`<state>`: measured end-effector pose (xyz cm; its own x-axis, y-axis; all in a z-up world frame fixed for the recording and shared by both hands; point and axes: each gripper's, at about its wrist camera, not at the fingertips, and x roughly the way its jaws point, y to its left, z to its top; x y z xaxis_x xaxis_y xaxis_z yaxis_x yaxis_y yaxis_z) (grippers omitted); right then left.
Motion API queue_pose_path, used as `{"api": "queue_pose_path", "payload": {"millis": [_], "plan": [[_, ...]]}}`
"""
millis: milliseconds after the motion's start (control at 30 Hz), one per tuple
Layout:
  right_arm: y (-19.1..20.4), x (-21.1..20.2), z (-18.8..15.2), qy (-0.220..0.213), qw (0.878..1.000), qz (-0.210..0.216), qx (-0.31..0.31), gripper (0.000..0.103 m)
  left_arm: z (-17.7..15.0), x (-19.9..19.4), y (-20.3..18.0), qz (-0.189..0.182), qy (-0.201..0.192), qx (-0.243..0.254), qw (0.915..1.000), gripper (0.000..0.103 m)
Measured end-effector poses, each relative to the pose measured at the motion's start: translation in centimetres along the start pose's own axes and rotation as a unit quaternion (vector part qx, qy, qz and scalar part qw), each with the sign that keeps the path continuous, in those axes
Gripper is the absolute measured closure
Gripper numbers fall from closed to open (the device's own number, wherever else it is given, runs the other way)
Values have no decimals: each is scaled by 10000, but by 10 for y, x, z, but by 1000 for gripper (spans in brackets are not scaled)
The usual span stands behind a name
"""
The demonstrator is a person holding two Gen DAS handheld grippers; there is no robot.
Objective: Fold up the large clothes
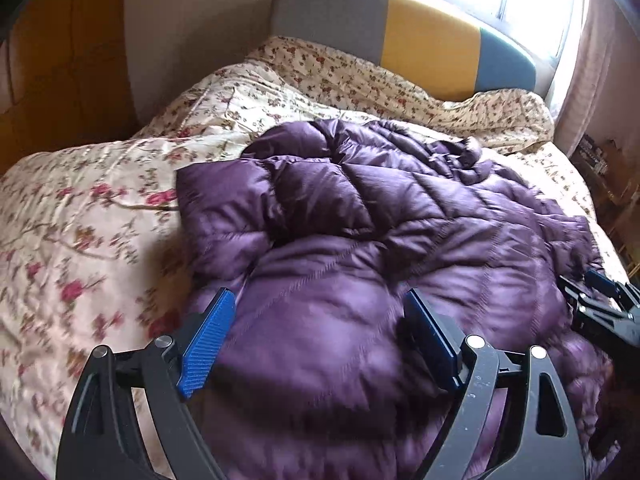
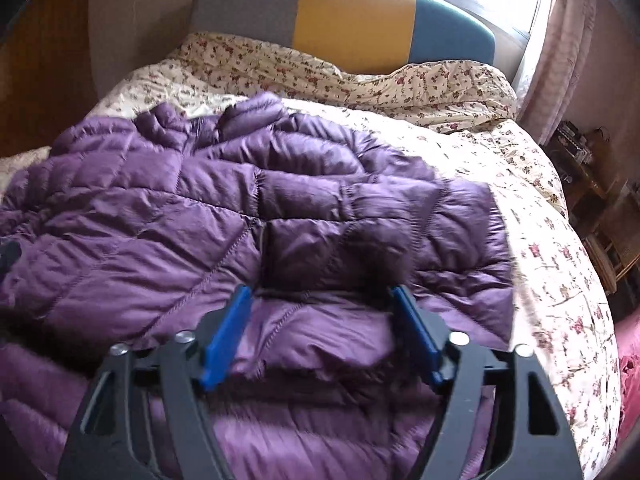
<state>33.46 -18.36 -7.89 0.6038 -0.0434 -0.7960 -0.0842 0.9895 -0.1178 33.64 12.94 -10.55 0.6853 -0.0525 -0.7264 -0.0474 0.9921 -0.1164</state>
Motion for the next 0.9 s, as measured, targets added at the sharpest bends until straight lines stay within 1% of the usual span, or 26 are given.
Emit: {"api": "queue_pose_path", "payload": {"millis": [133, 300, 367, 467, 633, 900], "plan": [[-7, -26, -13, -27, 9999, 75, -104, 22, -22, -36, -4, -32, -80, 132, 9999, 16], [-7, -47, -47, 143, 9995, 80, -258, 17, -59, -79, -10, -66, -279, 230, 9993, 14], [-7, -51, -61, 261, 9991, 55, -333, 17, -71, -93, -9, -112, -322, 219, 9992, 14], [-11, -58, -81, 403, 9985, 85, -374, 17, -85, -108, -9, -95, -359, 230, 9990, 14], [-29, -74, -106, 614, 9977, 143, -237, 16, -111, -129, -7, -119, -366, 333, 9987, 14], [-65, -96, -139, 893, 9959, 158, -30, 16, -136, -142, 7, -120, -268, 267, 9992, 14]]}}
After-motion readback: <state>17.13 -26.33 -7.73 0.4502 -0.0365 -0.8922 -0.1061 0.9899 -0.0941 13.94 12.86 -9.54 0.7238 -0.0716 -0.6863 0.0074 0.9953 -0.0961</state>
